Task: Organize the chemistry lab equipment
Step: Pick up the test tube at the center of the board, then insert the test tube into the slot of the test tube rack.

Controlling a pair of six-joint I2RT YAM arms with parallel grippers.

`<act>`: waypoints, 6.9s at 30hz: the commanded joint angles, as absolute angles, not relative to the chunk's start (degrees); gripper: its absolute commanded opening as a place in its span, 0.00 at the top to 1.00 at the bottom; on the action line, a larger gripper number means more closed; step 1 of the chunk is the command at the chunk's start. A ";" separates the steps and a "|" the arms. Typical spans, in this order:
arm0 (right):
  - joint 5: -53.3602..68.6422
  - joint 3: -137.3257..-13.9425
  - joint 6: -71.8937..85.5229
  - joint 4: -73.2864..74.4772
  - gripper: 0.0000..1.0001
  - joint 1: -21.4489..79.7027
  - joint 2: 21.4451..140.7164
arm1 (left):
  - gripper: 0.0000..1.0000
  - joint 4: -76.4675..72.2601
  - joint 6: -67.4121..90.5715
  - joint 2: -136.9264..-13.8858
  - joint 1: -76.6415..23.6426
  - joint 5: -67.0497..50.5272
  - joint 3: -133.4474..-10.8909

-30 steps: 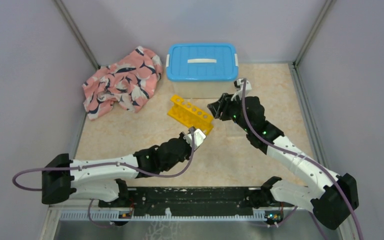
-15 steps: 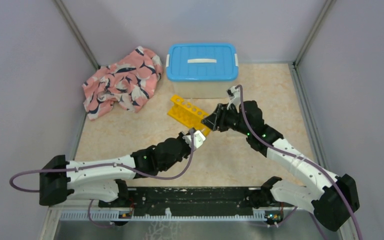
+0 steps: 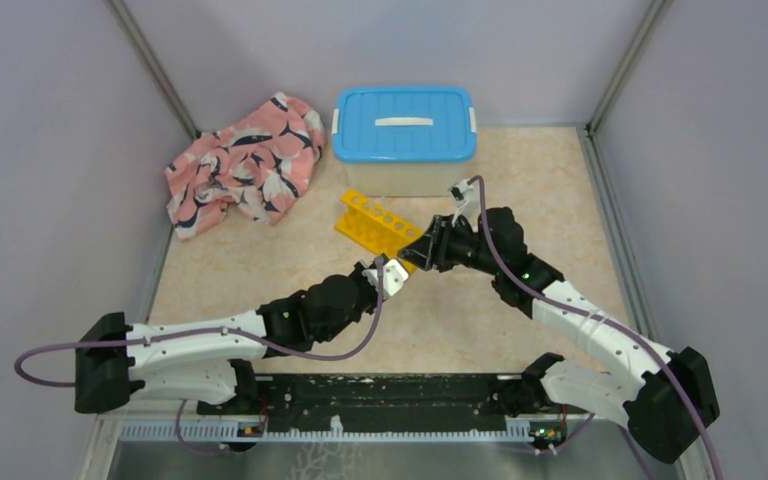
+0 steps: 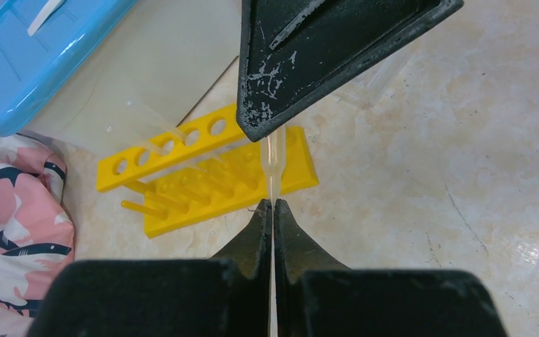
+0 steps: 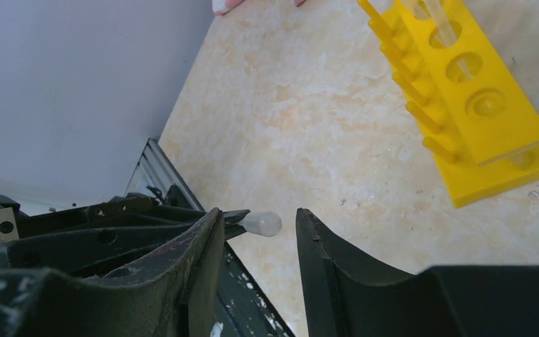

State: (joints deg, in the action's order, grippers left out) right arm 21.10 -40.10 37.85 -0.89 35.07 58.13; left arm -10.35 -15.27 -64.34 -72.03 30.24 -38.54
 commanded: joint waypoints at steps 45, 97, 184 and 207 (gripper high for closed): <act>24.30 -40.13 41.07 -11.48 0.96 34.67 61.14 | 0.42 -14.44 -13.32 -62.53 -72.33 37.81 -37.71; -15.08 -62.02 8.17 2.38 0.97 40.43 74.41 | 0.23 8.31 17.69 -69.46 -42.85 33.21 -51.96; -19.78 -58.89 1.75 -8.61 0.99 46.93 90.60 | 0.25 2.68 23.12 -71.83 -32.00 20.71 -46.63; -20.13 -60.29 1.50 -8.09 1.00 46.94 91.24 | 0.25 2.56 23.16 -72.11 -31.77 20.22 -46.83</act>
